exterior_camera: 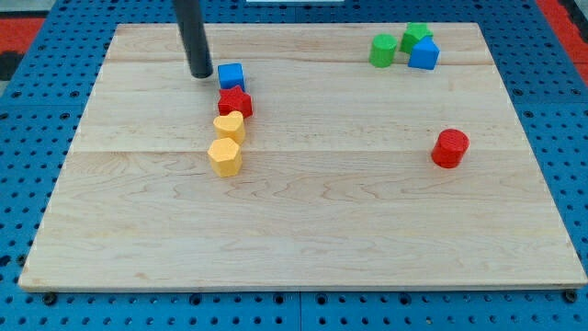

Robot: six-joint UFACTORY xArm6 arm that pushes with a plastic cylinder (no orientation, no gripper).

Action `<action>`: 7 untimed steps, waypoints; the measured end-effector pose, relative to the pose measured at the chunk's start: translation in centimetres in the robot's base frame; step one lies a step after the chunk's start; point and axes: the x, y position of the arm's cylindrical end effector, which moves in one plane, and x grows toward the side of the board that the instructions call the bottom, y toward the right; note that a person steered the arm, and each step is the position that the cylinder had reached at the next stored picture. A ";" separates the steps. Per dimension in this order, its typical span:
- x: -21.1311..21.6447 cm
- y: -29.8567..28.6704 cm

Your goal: Place green star diagonally to the blue cube

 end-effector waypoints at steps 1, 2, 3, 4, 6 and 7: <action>-0.1 2.0; -3.5 2.5; -5.4 15.1; 0.5 26.0; -4.4 36.1; -5.8 34.8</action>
